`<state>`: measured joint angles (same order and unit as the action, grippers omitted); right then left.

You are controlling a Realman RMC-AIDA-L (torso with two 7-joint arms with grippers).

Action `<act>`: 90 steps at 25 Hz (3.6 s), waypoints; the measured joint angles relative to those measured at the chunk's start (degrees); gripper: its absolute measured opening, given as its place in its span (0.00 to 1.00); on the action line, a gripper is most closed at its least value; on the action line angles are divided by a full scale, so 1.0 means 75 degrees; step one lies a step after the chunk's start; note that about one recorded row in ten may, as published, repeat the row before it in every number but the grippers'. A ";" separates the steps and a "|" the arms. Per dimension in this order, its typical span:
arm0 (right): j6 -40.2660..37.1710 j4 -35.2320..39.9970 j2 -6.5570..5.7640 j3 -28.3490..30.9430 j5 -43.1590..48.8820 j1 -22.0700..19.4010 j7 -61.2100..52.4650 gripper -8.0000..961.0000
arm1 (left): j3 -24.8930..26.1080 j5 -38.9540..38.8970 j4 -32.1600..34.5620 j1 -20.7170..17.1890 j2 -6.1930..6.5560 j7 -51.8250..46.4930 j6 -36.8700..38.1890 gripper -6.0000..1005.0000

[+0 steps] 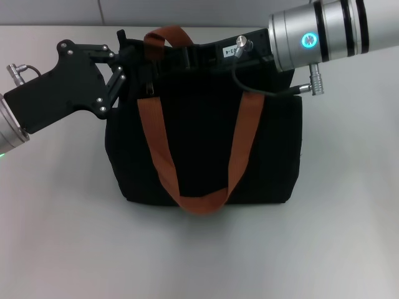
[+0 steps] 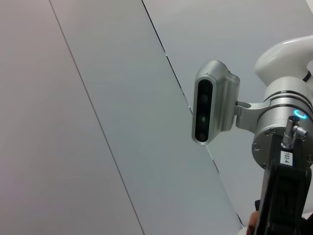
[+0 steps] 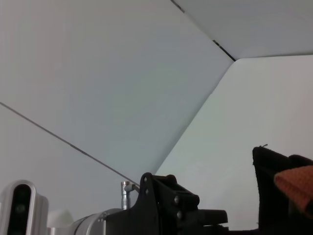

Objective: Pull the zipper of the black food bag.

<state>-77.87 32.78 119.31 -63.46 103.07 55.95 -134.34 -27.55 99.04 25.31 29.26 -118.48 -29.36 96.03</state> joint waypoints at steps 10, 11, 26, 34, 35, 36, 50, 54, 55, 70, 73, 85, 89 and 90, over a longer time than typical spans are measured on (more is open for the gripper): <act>0.0082 0.0099 0.0006 -0.0269 0.0011 0.0046 -0.0001 0.17 | 0.0021 0.0001 0.0000 -0.0001 0.0000 0.0006 0.0012 0.03; 0.0084 0.0141 0.0006 -0.0310 0.0015 0.0040 0.0011 0.16 | 0.0026 0.0001 0.0000 -0.0005 0.0000 0.0007 0.0012 0.03; 0.0105 0.0776 0.0014 -0.0492 0.0328 -0.0113 0.0016 0.01 | 0.0052 0.0001 0.0000 -0.0080 0.0001 0.0040 0.0005 0.03; -0.0041 0.1165 0.0003 -0.0485 0.0717 -0.0113 -0.0413 0.01 | 0.0052 0.0000 0.0000 -0.0124 0.0000 0.0064 0.0000 0.03; -0.0047 0.1189 0.0000 -0.0482 0.0717 -0.0111 -0.0435 0.01 | 0.0052 -0.0001 0.0000 -0.0127 0.0001 0.0065 -0.0001 0.03; -0.0053 0.1217 0.0000 -0.0484 0.0718 -0.0105 -0.0455 0.01 | 0.0052 -0.0002 0.0000 -0.0130 0.0000 0.0065 -0.0003 0.03; -0.0149 0.1726 -0.0018 -0.0527 0.1081 -0.0093 -0.0978 0.01 | 0.0064 -0.0087 0.0000 -0.0215 0.0001 0.0083 -0.0021 0.03; -0.0149 0.1743 -0.0018 -0.0564 0.1115 -0.0066 -0.1017 0.01 | 0.0064 -0.0098 0.0000 -0.0217 0.0000 0.0083 -0.0020 0.03; -0.0149 0.1744 -0.0018 -0.0571 0.1128 -0.0061 -0.1028 0.01 | 0.0064 -0.0101 0.0000 -0.0220 0.0001 0.0083 -0.0018 0.03; -0.0145 0.1960 -0.0006 -0.0574 0.1472 -0.0043 -0.1306 0.01 | 0.0070 -0.0148 0.0000 -0.0231 0.0000 0.0083 -0.0016 0.03; -0.0156 0.2110 -0.0006 -0.0572 0.1618 -0.0083 -0.1424 0.01 | 0.0075 -0.0190 0.0000 -0.0234 0.0003 0.0083 -0.0030 0.03; -0.0220 0.2134 -0.0002 -0.0494 0.1350 -0.0114 -0.1366 0.02 | 0.0071 -0.0204 0.0001 -0.0241 0.0000 0.0083 -0.0053 0.03; -0.0319 0.2094 -0.0022 -0.0474 0.1041 -0.0229 -0.1249 0.08 | 0.0075 -0.0214 0.0001 -0.0248 0.0000 0.0082 -0.0063 0.03; -0.0321 0.2058 -0.0024 -0.0471 0.1014 -0.0235 -0.1226 0.10 | 0.0076 -0.0215 0.0000 -0.0248 0.0000 0.0083 -0.0076 0.03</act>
<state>-80.28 48.22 119.13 -67.00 110.67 54.19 -143.54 -26.98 97.43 25.31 27.40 -118.48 -28.74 95.46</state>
